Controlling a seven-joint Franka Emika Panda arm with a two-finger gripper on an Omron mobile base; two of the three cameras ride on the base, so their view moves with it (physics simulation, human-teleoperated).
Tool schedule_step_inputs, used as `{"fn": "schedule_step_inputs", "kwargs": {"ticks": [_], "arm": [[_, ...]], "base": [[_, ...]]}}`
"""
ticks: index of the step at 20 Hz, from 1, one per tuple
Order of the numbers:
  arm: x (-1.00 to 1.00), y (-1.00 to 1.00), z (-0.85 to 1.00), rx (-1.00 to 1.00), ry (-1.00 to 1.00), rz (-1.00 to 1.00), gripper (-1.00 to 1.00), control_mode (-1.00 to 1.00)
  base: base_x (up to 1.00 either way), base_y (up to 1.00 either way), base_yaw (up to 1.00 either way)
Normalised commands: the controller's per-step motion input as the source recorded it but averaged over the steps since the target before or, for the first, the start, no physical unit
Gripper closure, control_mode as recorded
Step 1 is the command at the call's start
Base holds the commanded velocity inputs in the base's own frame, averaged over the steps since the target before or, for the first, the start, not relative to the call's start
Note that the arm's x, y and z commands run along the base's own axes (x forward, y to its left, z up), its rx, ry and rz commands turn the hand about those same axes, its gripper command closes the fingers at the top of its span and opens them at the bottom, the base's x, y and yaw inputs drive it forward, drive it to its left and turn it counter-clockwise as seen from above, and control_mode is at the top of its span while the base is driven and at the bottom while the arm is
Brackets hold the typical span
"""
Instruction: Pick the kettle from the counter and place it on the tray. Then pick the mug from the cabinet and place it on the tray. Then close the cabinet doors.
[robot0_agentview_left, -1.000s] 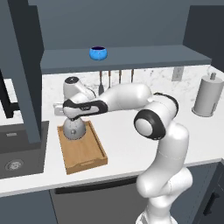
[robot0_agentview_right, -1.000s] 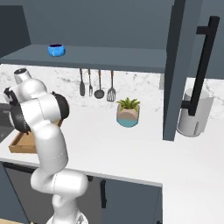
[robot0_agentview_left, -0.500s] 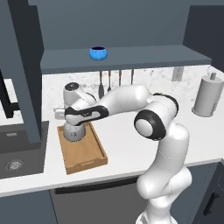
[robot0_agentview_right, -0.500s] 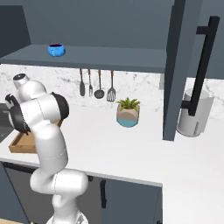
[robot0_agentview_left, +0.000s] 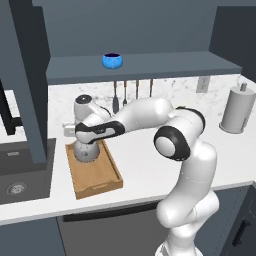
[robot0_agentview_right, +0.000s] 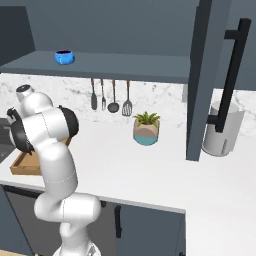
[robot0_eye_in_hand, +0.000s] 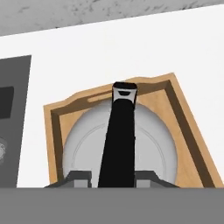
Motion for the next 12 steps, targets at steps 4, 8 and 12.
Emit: {"fn": "schedule_step_inputs", "kwargs": {"ticks": [4, 8, 12], "arm": [[0.00, -0.10, -0.19, 0.02, 0.03, 0.00, -1.00, -1.00], [-0.16, -0.04, -0.13, 0.07, 0.01, 0.00, -1.00, -1.00], [-0.33, -0.05, -0.04, 0.10, 0.00, -0.10, -1.00, -1.00]], "base": [[0.00, 0.00, 0.00], [0.00, 0.00, 0.00], [0.00, 0.00, 0.00]]}}
